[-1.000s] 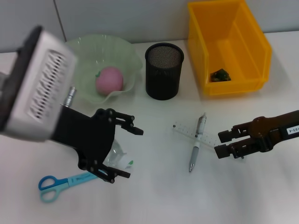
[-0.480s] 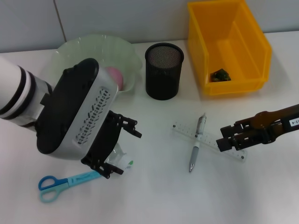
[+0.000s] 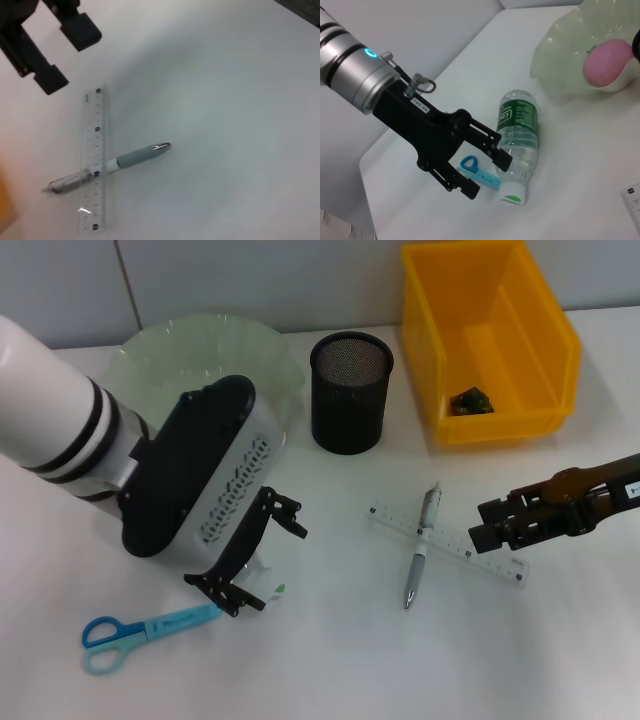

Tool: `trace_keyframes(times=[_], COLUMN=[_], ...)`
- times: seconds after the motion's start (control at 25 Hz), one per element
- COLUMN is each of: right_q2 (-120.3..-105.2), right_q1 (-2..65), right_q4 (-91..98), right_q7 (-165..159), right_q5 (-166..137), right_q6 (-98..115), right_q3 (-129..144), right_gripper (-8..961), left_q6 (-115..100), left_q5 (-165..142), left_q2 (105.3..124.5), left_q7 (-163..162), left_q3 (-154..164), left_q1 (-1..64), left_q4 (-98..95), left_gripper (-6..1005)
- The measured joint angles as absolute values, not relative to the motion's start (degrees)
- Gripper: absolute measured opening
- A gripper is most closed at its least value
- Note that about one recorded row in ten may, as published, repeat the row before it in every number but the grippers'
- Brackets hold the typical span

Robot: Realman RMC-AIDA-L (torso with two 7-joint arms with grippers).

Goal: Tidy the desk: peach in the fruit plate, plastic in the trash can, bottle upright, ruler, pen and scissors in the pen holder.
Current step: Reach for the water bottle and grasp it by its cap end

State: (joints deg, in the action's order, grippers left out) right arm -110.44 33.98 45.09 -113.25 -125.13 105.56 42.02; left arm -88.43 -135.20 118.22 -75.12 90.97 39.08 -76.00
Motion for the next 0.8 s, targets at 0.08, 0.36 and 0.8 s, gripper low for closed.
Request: trace_keyframes(times=[0.08, 0.36, 0.8], right_q2=[-110.29, -109.68, -109.68], right_q1=[34.0, 34.0, 34.2], right_q4=[45.1, 45.1, 45.0], right_q7=[-113.4, -113.5, -114.1], right_q5=[-125.2, -125.1, -125.0], right_q6=[105.6, 105.5, 105.6], right_q3=[42.0, 41.8, 41.7], right_gripper=[762, 761, 762], left_q6=[-88.4, -88.3, -86.5], left_q5=[-135.4, -136.8, -137.7], left_q2=[118.28, 118.46, 118.56], left_q7=[-75.1, -74.7, -74.2], left_q3=[91.4, 91.8, 94.0], left_q1=[39.8, 42.2, 43.8], left_q4=[-75.2, -72.3, -68.6], left_gripper=[785, 780, 771])
